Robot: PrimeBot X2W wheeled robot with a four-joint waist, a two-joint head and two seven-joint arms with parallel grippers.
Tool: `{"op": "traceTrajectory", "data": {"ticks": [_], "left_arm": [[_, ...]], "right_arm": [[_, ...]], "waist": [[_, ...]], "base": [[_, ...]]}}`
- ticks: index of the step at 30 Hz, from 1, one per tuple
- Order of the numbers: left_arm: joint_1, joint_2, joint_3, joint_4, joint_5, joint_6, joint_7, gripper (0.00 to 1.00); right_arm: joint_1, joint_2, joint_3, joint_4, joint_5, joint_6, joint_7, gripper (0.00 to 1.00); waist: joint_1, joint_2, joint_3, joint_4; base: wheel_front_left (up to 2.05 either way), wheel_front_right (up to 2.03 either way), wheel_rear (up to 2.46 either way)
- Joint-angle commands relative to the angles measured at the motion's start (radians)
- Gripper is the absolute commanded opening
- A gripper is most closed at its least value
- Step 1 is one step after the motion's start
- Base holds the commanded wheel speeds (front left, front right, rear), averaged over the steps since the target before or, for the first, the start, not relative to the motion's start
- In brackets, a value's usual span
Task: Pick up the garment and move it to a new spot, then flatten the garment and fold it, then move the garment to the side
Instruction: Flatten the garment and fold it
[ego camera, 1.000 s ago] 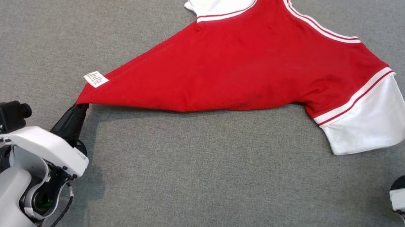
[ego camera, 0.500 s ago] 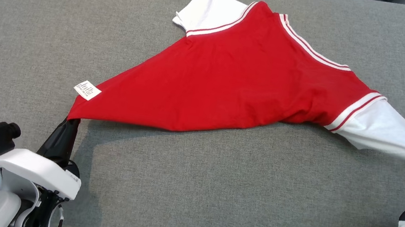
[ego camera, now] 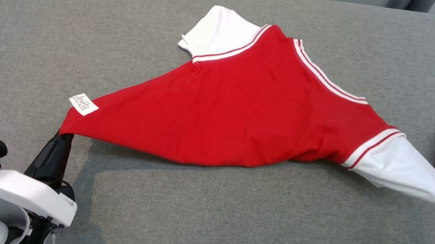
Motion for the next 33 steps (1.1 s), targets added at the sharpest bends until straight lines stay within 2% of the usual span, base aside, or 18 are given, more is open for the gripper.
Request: {"op": "traceTrajectory", "data": {"ticks": [1,10,25,26,27,28,33], "left_arm": [[-0.013,0.035,0.049,-0.033,0.009,0.014,-0.003,0.0],[0.025,0.045,0.074,-0.062,0.005,0.043,-0.015,0.0],[0.054,0.062,0.105,-0.088,-0.004,0.068,-0.021,0.0],[0.056,0.063,0.106,-0.087,-0.004,0.07,-0.021,0.0],[0.058,0.065,0.106,-0.087,-0.003,0.072,-0.02,0.0],[0.059,0.065,0.106,-0.086,-0.003,0.073,-0.02,0.0],[0.061,0.065,0.103,-0.082,-0.004,0.073,-0.02,0.0]], "right_arm": [[0.021,0.0,-0.001,-0.048,-0.018,0.004,0.014,0.0],[0.135,0.053,-0.064,-0.089,-0.025,0.004,0.05,0.0],[0.202,0.056,-0.002,0.049,0.053,0.004,-0.018,0.0],[0.199,0.056,0.0,0.06,0.06,0.004,-0.02,0.05],[0.194,0.057,0.003,0.068,0.061,0.004,-0.02,0.47],[0.186,0.057,0.0,0.07,0.059,0.004,-0.027,1.0],[0.147,0.042,-0.082,0.041,-0.014,0.004,-0.03,1.0]], "waist": [[0.0,-0.0001,-0.005,-0.008],[0.0,-0.0001,-0.015,-0.055],[0.0,-0.0001,-0.023,-0.125],[0.0,-0.0001,-0.024,-0.128],[0.0,-0.0001,-0.026,-0.13],[0.0,-0.0001,-0.028,-0.132],[0.0,-0.0001,-0.046,-0.13]], "base": [[0.0,0.0,0.0],[0.0,0.0,0.0],[0.0,0.0,0.0],[0.0,0.0,0.0],[0.0,0.0,0.0],[0.0,0.0,0.0],[0.0,0.0,0.0]]}}
